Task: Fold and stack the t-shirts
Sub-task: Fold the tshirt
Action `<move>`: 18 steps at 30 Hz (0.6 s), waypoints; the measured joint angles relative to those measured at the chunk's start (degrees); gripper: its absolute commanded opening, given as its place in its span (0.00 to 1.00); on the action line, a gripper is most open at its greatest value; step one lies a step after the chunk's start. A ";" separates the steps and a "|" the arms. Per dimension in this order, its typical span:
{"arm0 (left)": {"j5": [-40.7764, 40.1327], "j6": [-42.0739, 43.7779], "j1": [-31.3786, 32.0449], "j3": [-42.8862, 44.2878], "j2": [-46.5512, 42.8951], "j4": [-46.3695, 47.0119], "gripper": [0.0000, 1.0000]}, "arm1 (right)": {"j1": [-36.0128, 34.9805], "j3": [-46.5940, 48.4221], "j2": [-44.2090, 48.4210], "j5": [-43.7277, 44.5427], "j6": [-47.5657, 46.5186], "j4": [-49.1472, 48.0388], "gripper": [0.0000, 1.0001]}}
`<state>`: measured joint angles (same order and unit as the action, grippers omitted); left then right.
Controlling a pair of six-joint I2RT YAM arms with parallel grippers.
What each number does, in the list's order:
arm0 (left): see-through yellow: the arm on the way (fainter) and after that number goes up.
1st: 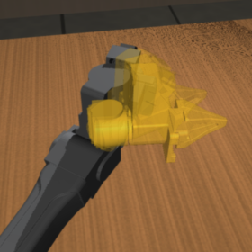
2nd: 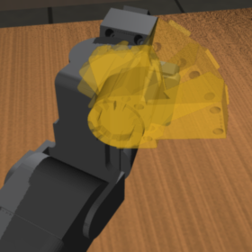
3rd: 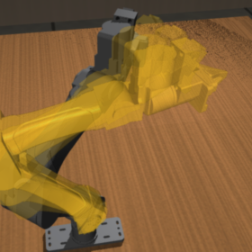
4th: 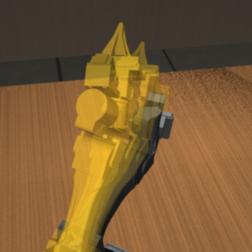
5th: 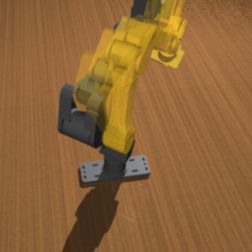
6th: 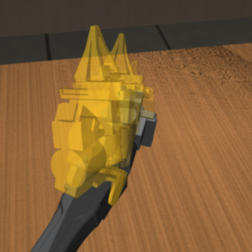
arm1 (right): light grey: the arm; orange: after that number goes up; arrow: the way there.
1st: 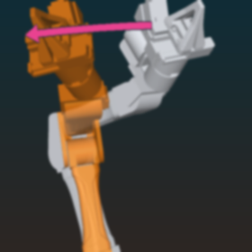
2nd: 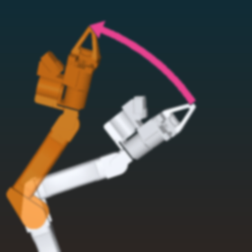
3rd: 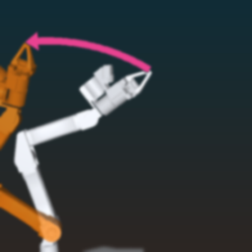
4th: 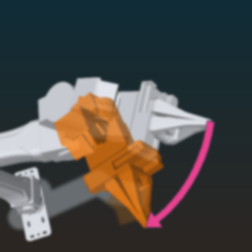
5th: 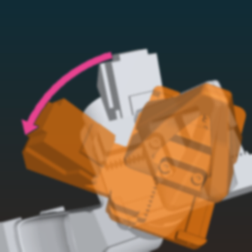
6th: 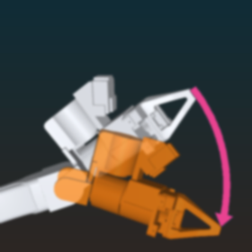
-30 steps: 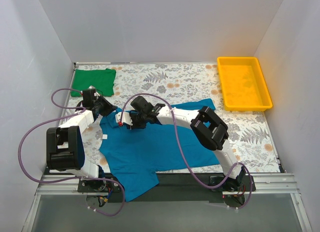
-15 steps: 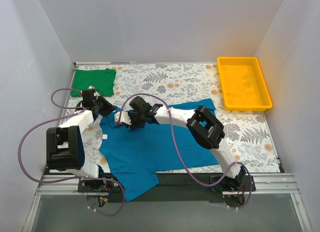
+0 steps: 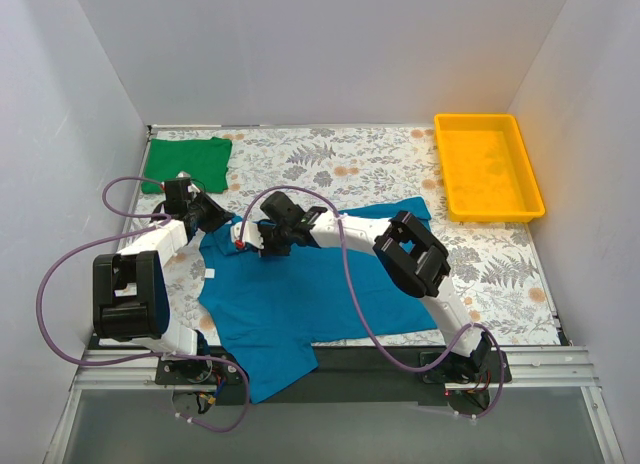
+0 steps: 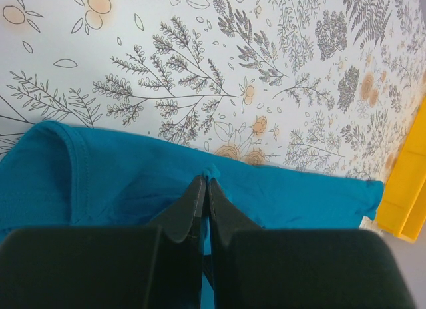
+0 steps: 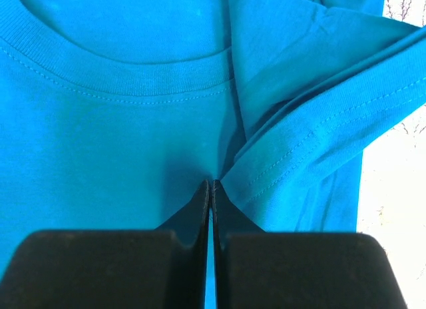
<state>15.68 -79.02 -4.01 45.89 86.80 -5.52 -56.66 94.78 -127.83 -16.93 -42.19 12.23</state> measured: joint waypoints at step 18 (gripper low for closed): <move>0.28 0.11 0.00 0.00 0.00 0.00 0.00 | 2.67 -0.94 4.44 -2.84 1.99 0.55 0.01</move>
<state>15.97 -78.91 -4.01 45.89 86.80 -5.52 -54.00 93.84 -123.39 -19.77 -40.21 12.78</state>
